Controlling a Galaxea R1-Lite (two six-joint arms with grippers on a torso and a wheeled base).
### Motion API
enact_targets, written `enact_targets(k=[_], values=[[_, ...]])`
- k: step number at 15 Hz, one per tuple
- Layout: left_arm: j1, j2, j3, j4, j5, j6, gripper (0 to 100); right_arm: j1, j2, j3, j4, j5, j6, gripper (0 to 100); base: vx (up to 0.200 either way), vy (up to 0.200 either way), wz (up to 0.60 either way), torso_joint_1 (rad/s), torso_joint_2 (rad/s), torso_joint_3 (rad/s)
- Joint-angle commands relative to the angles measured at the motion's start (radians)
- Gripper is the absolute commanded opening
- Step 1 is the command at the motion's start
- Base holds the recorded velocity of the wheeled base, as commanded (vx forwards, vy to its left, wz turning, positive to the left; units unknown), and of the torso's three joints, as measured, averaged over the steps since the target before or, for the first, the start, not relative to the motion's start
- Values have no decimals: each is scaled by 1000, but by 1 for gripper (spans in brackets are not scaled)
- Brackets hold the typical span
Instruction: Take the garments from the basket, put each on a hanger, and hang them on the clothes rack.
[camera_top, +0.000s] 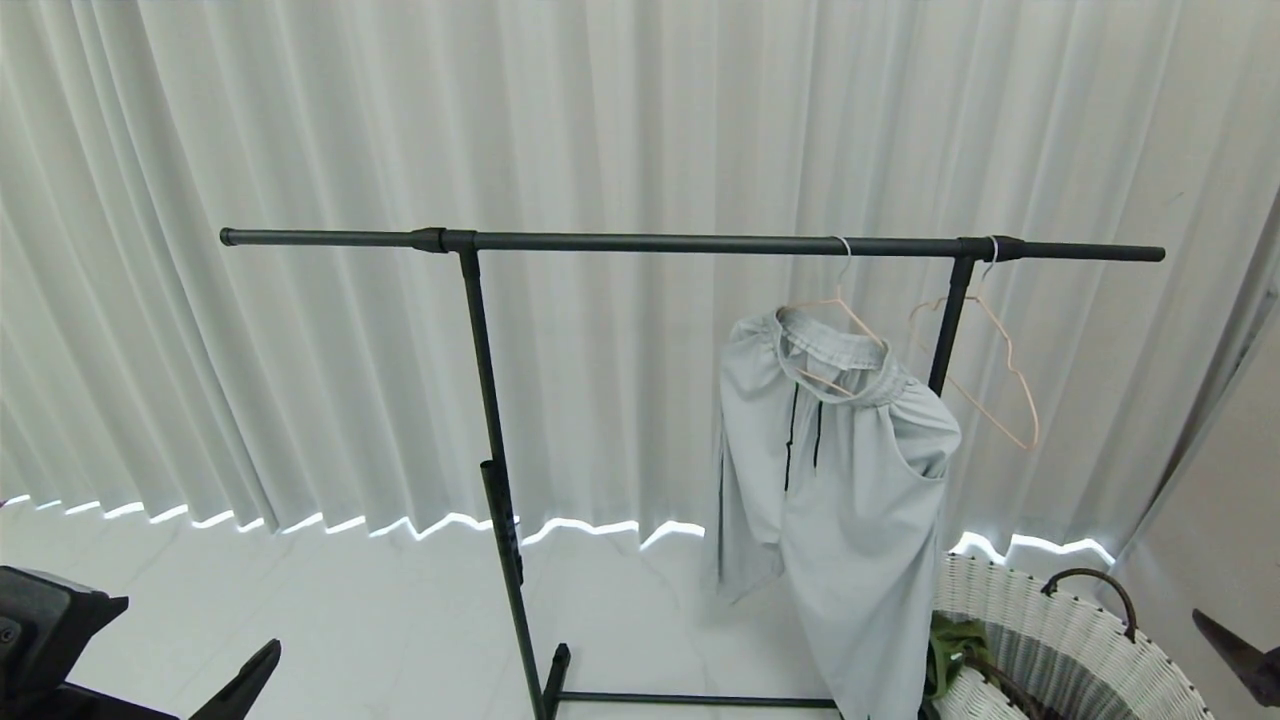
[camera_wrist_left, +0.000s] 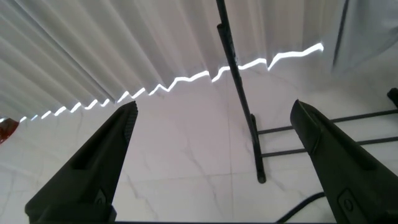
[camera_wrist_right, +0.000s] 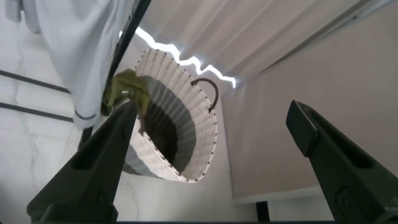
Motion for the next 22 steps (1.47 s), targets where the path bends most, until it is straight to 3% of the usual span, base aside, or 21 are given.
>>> enact_targets(k=[1,6,8,20,22], values=[[0,1,1,0,0,0,100,0,-5,6,2,-2,0,100,0,0,0,-168,408,207],[0,3,19,0,0,10,100,-37,-6,16,5,-2,-20,100,0,0,0,-209,487,266],[0,-23,33,0,0,47,100,-52,-5,25,5,0,-36,100,0,0,0,-215,495,288],[0,-32,30,1,-3,49,100,-52,-16,73,2,0,-45,100,0,0,0,-170,459,286],[0,-31,36,1,-3,47,100,-52,-19,81,2,0,-45,100,0,-200,0,-49,146,103]])
